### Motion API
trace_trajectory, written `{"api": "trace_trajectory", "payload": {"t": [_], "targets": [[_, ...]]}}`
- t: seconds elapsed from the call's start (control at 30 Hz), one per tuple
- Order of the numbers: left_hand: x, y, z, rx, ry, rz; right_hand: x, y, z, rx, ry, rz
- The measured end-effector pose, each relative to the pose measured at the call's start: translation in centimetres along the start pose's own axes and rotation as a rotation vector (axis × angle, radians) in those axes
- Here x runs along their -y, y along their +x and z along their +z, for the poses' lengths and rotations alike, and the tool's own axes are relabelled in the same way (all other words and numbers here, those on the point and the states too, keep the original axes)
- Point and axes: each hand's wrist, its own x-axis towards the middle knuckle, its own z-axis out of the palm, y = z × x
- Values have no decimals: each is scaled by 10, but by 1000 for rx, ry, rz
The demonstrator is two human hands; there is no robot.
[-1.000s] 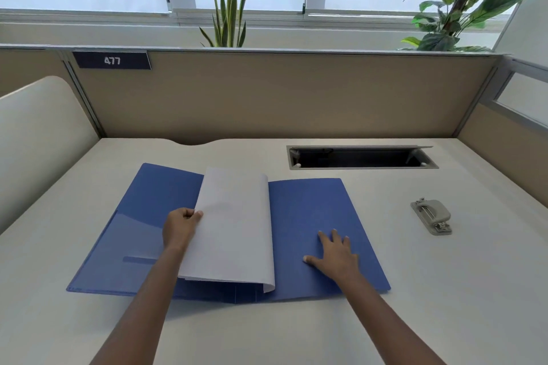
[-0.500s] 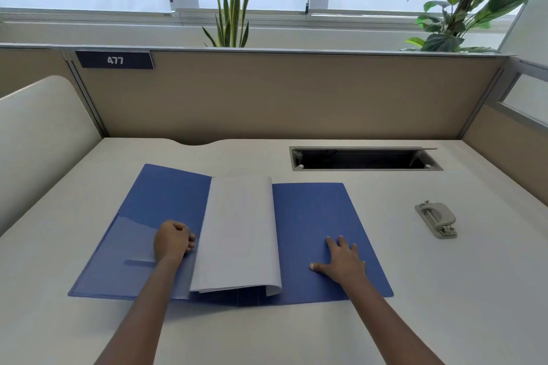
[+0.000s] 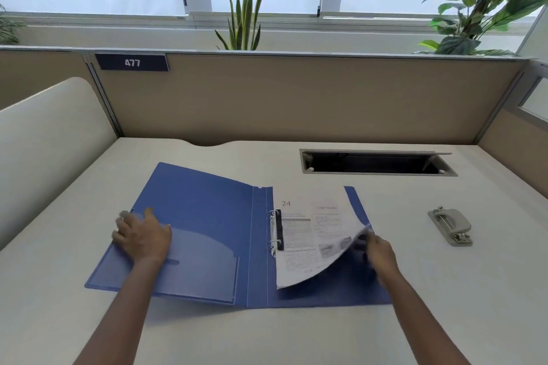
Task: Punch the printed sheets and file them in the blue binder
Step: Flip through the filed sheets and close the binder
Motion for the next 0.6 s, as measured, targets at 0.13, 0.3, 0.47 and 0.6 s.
{"api": "trace_trajectory", "payload": {"t": [0.13,0.3,0.47,0.6], "targets": [[4,2,-1,115,62,-102,7,9,-23,31,163,142],[5,5,-4,135,55,-129,-1,10,-30,79,-13,160],[-2,7,-14,102,27,-137,-7,0,-21,21,-259,46],[-11,2,-30,30,45,-71,-11,7,-17,32,-320,9]]}}
